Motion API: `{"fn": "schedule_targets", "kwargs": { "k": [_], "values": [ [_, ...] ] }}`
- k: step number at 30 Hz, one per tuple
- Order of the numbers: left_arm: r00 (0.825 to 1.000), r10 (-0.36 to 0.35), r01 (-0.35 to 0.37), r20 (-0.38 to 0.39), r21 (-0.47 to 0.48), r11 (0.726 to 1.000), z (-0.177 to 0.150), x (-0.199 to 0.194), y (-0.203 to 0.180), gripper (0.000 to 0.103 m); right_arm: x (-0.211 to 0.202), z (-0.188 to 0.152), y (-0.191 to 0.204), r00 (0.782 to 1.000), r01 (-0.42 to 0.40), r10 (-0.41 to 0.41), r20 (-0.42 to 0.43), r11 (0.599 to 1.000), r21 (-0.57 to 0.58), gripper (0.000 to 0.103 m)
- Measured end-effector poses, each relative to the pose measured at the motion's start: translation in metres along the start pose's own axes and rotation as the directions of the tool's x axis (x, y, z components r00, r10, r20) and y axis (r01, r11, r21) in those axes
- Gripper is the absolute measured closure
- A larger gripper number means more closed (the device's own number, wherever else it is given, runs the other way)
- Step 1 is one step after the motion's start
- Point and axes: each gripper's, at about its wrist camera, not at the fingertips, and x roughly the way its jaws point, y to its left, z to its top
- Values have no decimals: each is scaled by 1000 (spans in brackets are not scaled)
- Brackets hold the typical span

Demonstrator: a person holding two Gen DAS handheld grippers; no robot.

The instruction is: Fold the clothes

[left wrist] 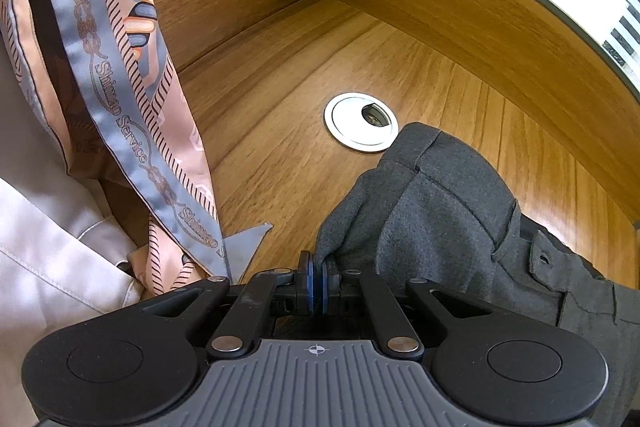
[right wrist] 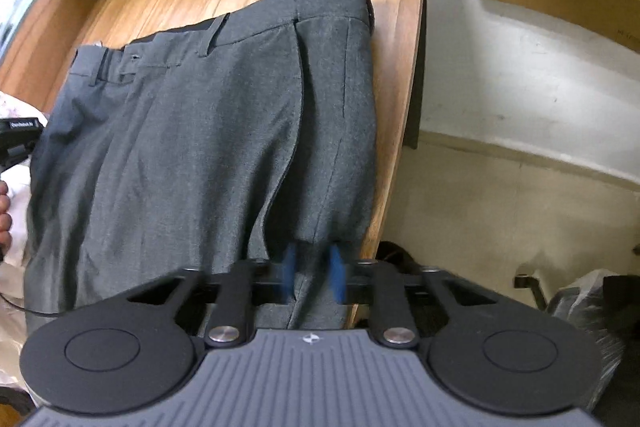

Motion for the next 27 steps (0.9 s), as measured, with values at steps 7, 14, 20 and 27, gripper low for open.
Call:
{"fn": "schedule_targets", "kwargs": {
  "k": [7, 14, 20, 27],
  "values": [
    [999, 35, -36, 15, 84, 996, -1, 0, -9, 97, -29, 0, -21, 999, -30, 26, 47, 997, 77, 102],
    [999, 29, -31, 28, 69, 997, 0, 2, -7, 97, -24, -3, -57, 999, 41, -43, 26, 997, 62, 101],
    [999, -30, 29, 38, 45, 999, 1, 0, -2, 97, -35, 5, -49, 997, 35, -31, 70, 998, -47, 92],
    [968, -227, 233, 104, -50, 971, 12, -18, 16, 82, -55, 34, -37, 987, 30, -1, 161, 984, -175, 67]
  ]
}}
